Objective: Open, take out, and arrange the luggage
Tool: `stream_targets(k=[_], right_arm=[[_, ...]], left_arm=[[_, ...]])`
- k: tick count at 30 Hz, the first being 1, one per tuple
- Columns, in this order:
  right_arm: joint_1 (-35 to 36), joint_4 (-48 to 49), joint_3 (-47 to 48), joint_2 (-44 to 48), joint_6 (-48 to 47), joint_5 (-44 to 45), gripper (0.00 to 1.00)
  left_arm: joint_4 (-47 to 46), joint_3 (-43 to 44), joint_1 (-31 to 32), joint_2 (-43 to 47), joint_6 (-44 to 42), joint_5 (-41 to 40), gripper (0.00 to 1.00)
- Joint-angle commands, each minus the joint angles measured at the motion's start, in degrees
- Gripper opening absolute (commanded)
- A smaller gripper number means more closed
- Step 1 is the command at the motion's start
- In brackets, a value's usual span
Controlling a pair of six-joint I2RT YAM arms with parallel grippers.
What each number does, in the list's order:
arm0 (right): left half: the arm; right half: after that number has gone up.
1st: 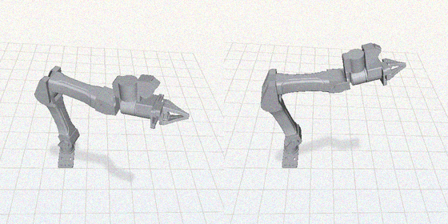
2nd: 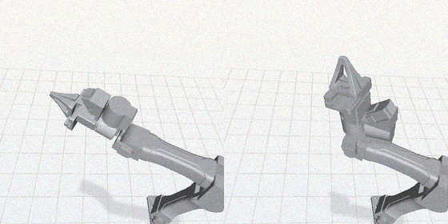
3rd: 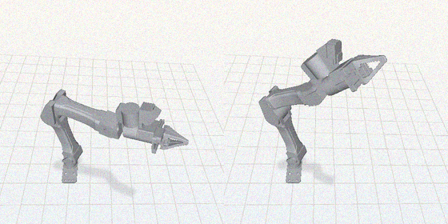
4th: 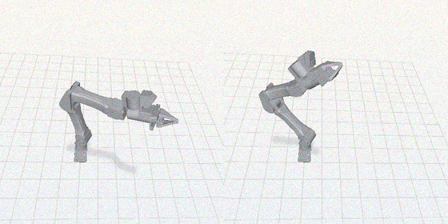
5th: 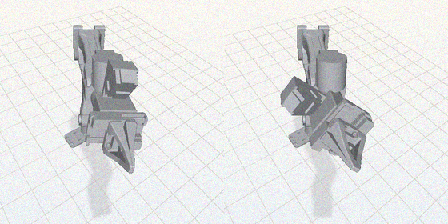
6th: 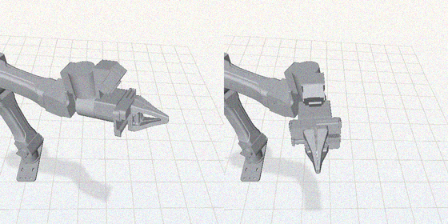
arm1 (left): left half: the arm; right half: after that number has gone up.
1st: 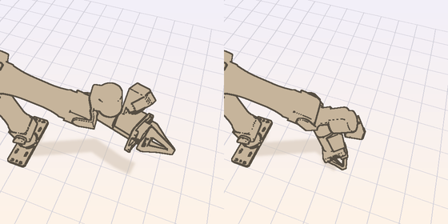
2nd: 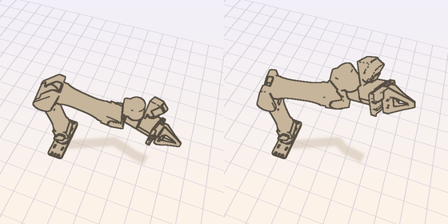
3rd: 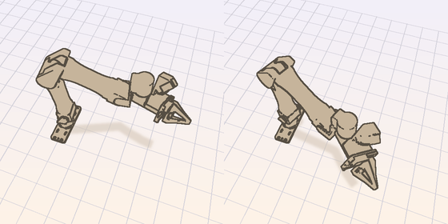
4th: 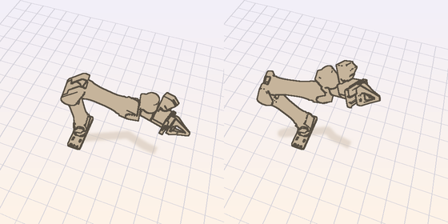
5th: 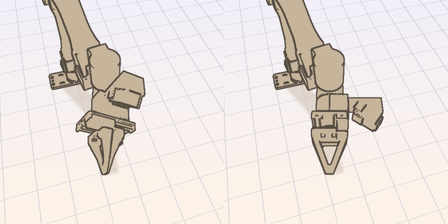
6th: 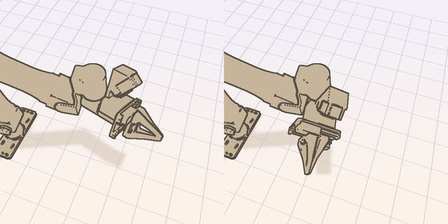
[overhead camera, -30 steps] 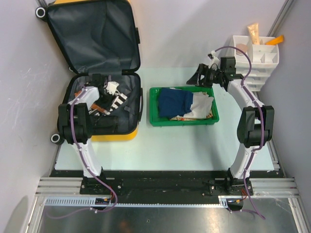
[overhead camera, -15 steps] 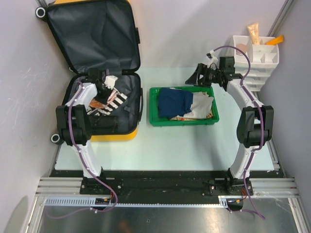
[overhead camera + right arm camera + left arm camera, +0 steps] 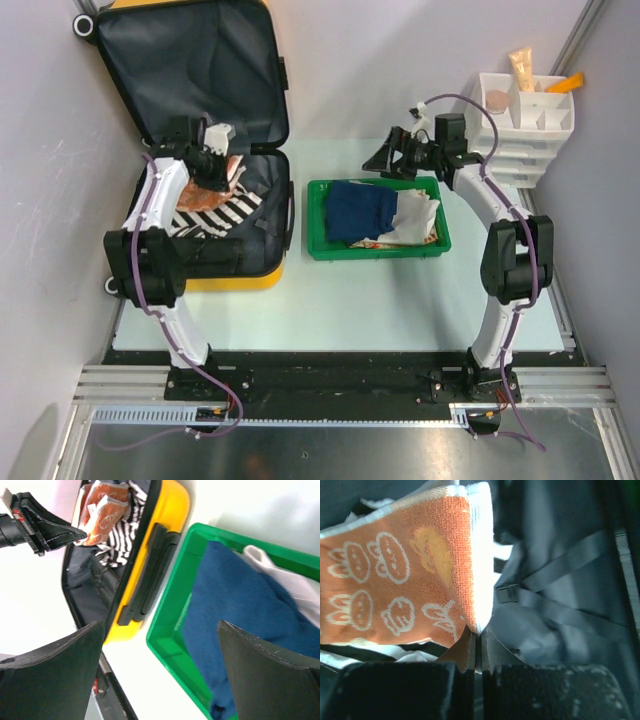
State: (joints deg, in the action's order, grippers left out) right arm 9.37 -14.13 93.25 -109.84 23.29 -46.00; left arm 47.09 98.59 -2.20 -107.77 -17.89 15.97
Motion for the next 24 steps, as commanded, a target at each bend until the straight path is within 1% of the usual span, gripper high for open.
stream_targets(k=[1,2,4,6,7,9,10,12,16,23,24], right_arm=[[3.6,8.1,1.8,-2.9,10.9,-2.7,1.0],[5.3,8.8,1.9,-3.4,15.0,-2.4,1.0],[6.8,10.9,2.0,-4.4,18.6,-1.6,1.0],[8.9,12.8,1.7,-5.6,23.7,0.1,1.0],[9.8,13.0,1.8,-6.5,25.1,2.1,1.0],[12.1,12.8,2.3,-7.2,28.9,4.1,1.0],[12.9,12.6,2.7,-7.6,29.5,6.2,1.0],[14.8,12.5,4.5,-8.4,29.5,7.3,1.0],[16.7,12.6,7.6,-9.9,30.1,9.9,1.0],[17.8,13.7,8.6,-10.9,31.3,10.1,1.0],[17.8,15.3,8.4,-10.5,31.2,10.2,1.0]], left_arm=[[2.1,3.7,3.6,6.5,8.6,10.9,0.0],[2.1,3.4,4.7,7.0,9.7,13.1,0.0],[2.0,2.7,5.9,7.1,13.7,15.9,0.0],[2.0,1.1,7.9,7.0,15.4,19.9,0.0],[1.5,0.6,10.0,6.9,16.3,20.8,0.0],[0.3,0.0,12.1,6.4,16.9,21.7,0.0],[-1.9,-0.7,14.0,6.4,17.5,21.7,0.0],[-4.4,-0.8,15.5,5.9,20.4,22.0,0.0],[-6.3,0.4,19.1,4.2,22.6,22.4,0.0],[-8.3,0.4,20.7,3.0,24.6,21.6,0.0],[-8.9,0.2,20.7,3.0,25.1,21.4,0.0]])
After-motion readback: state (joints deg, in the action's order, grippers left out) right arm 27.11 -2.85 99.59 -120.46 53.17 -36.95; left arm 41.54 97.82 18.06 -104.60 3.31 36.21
